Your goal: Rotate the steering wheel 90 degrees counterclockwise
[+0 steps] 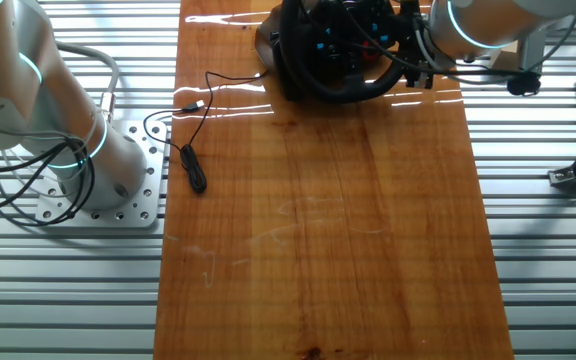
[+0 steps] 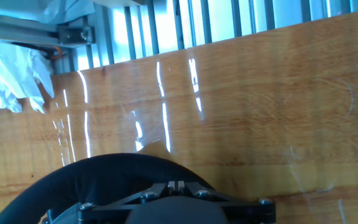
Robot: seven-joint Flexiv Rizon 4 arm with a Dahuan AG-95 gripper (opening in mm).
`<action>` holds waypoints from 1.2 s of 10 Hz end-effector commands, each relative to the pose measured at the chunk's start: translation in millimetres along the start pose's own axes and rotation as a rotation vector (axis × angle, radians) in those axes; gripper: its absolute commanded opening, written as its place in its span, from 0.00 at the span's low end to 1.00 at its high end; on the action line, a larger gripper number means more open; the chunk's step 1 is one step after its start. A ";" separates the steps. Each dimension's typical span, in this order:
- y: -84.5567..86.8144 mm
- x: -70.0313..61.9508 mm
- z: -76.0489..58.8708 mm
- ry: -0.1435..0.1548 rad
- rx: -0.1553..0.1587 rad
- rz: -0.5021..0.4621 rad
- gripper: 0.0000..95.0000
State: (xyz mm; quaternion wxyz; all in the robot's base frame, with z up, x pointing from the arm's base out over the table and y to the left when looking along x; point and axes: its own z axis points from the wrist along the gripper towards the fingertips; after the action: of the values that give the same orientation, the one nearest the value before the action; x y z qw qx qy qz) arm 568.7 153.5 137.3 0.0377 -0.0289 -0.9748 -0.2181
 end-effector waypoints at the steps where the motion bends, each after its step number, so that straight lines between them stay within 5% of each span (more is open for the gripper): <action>1: -0.3 0.9 -0.2 0.005 -0.005 -0.062 0.00; 4: -0.3 0.9 -0.2 0.071 -0.019 -0.181 0.00; 9: -0.3 0.9 -0.2 0.102 -0.012 -0.282 0.00; 12: -0.3 0.9 -0.2 0.066 0.010 -0.279 0.00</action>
State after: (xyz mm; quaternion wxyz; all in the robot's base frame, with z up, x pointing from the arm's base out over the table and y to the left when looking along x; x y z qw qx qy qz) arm 571.2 154.8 137.5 0.0528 0.1282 -0.9666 -0.2154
